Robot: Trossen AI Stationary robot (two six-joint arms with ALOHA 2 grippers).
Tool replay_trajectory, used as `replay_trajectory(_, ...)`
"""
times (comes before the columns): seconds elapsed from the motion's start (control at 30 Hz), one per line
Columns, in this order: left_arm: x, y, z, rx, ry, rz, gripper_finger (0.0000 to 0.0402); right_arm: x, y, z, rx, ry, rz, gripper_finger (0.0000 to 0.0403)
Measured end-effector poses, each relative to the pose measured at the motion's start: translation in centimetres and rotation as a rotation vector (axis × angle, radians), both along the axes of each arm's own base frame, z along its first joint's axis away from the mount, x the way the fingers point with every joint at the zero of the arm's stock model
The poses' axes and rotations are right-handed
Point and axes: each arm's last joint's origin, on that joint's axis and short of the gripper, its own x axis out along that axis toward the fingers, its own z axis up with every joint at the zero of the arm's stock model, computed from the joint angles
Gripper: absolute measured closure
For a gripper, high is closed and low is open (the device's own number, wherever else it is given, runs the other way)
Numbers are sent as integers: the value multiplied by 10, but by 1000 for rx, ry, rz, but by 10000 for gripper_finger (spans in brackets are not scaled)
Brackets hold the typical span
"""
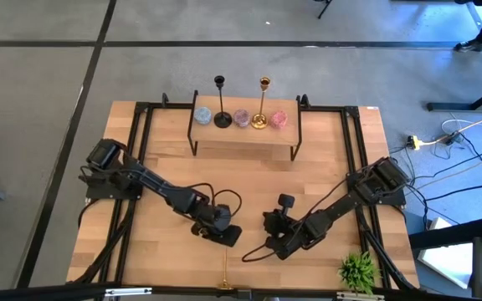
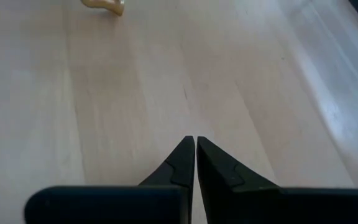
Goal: Pick & Place candle stick holders
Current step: Put the gold candle holder on the shelf
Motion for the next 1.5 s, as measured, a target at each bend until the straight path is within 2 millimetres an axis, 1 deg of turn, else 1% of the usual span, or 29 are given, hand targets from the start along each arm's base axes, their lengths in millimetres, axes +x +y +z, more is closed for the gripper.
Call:
replay_trajectory(0.07, 5, -2, 0, 7, 27, 1, 190, 1, -1, 0, -4, 1, 0, 382)
replay_trajectory(0.2, 11, -10, -11, 7, 125, -51, 190, 2, -2, 0, -7, 4, 0, 382)
replay_trajectory(0.3, 16, -15, -16, -13, 143, -86, 190, 2, -2, 0, -12, 8, 5, 382)
replay_trajectory(0.57, 16, -5, -29, 39, 240, -78, 190, 1, -2, 0, -10, 10, 1, 382)
replay_trajectory(0.9, 21, -6, -38, 6, 229, -100, 195, 1, -2, 0, -9, 10, -1, 382)
replay_trajectory(0.97, 22, -7, -41, -8, 234, -115, 210, 1, -2, 0, -10, 11, -1, 382)
replay_trajectory(1.03, 22, -9, -43, -22, 236, -137, 236, 1, -2, 0, -10, 11, -1, 382)
replay_trajectory(1.13, 21, -10, -44, -11, 234, -165, 295, 0, -3, 0, -12, 15, -1, 382)
replay_trajectory(1.23, 22, -9, -44, 3, 209, -188, 366, 1, -3, 0, -12, 15, -1, 382)
replay_trajectory(1.27, 22, -9, -44, 8, 188, -208, 381, 1, -3, -1, -11, 16, 0, 382)
replay_trajectory(1.43, 22, -11, -43, 57, 143, -263, 389, 1, -2, -1, -5, 17, 1, 382)
replay_trajectory(1.5, 21, -13, -40, 106, 117, -259, 389, 0, -2, -1, -2, 16, -3, 382)
